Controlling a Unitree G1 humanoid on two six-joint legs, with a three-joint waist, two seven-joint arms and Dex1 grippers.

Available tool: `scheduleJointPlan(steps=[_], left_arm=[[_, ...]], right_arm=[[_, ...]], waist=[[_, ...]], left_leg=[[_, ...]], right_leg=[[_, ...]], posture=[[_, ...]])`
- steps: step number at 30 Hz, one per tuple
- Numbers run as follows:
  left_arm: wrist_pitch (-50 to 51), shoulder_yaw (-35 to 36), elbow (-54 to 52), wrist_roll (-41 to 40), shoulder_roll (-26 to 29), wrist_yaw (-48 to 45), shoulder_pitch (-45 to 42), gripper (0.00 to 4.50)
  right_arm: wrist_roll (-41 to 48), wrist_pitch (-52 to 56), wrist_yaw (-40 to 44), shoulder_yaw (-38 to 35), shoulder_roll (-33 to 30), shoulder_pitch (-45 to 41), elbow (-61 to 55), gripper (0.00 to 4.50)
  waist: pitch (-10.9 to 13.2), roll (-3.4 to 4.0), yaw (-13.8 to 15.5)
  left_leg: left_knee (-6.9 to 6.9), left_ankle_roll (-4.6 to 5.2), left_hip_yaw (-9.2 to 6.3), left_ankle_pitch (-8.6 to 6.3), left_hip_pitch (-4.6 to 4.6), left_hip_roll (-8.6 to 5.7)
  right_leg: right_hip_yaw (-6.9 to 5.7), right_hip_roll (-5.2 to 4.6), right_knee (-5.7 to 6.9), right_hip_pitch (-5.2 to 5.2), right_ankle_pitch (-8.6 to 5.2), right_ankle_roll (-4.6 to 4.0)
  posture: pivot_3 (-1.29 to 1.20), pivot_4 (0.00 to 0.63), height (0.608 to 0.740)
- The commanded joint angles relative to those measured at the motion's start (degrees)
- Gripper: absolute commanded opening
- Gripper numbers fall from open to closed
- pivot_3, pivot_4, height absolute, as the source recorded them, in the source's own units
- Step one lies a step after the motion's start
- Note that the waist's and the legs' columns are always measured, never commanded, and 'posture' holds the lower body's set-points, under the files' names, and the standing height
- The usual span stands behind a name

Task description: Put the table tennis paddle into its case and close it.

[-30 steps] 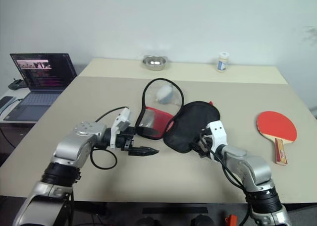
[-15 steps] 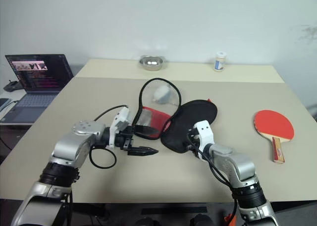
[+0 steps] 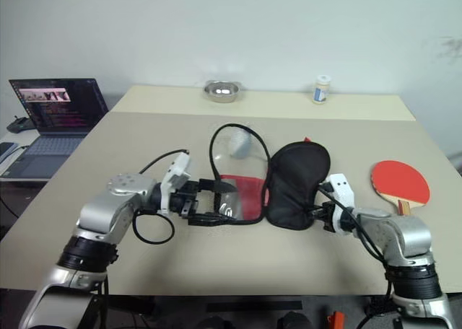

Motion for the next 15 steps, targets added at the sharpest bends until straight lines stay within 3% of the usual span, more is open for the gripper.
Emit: scheduleJointPlan(steps=[1,15], left_arm=[[-0.2,0.0,-2.8,-0.8,-0.3,0.4,-0.9,4.5],[-0.4,-0.8,-3.6,-0.8,-0.8,0.9,-0.1,4.5]], right_arm=[[-0.3,-0.6,4.1,-0.1,-4.9,-1.3,1.5,0.01],[-6.3,-7.8,15.6,5.5,-16.6,-3.8,11.5,0.01]], waist=[[0.0,0.0,0.0],[0.0,0.0,0.0]], left_leg=[[0.0,0.0,0.01,0.0,0.0,-0.03],[0.0,0.0,0.02,0.0,-0.01,-0.03]], right_leg=[[0.0,0.0,0.0,0.0,0.0,0.0],[0.01,0.0,-0.03,0.0,0.0,0.01]], posture=[[0.0,0.15,0.74],[0.0,0.15,0.74]])
